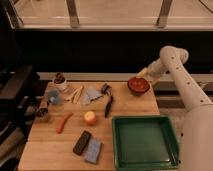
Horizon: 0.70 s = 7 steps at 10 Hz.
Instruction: Stack bowls into tray
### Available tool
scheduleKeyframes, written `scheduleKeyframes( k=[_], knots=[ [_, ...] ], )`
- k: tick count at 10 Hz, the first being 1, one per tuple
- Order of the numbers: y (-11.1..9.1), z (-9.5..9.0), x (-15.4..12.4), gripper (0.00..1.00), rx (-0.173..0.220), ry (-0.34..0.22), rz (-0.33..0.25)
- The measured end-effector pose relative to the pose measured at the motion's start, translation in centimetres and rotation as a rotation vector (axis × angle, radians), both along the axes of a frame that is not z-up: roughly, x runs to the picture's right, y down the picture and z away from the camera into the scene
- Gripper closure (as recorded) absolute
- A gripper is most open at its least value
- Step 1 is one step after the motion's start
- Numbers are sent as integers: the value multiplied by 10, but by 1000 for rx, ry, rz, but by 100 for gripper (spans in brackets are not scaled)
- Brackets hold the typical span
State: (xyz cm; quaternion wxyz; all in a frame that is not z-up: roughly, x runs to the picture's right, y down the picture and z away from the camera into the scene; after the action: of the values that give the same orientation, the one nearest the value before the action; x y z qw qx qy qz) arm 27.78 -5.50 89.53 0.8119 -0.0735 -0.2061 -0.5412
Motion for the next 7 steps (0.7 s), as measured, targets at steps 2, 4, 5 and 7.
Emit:
scheduleKeyframes(
  k=[2, 4, 5, 7],
  knots=[
    [17, 16, -12, 34, 17, 15, -8],
    [37, 33, -12, 34, 23, 46, 12],
    [47, 43, -12, 34, 18, 70, 24],
    [56, 51, -8, 34, 13, 118, 39]
  ],
)
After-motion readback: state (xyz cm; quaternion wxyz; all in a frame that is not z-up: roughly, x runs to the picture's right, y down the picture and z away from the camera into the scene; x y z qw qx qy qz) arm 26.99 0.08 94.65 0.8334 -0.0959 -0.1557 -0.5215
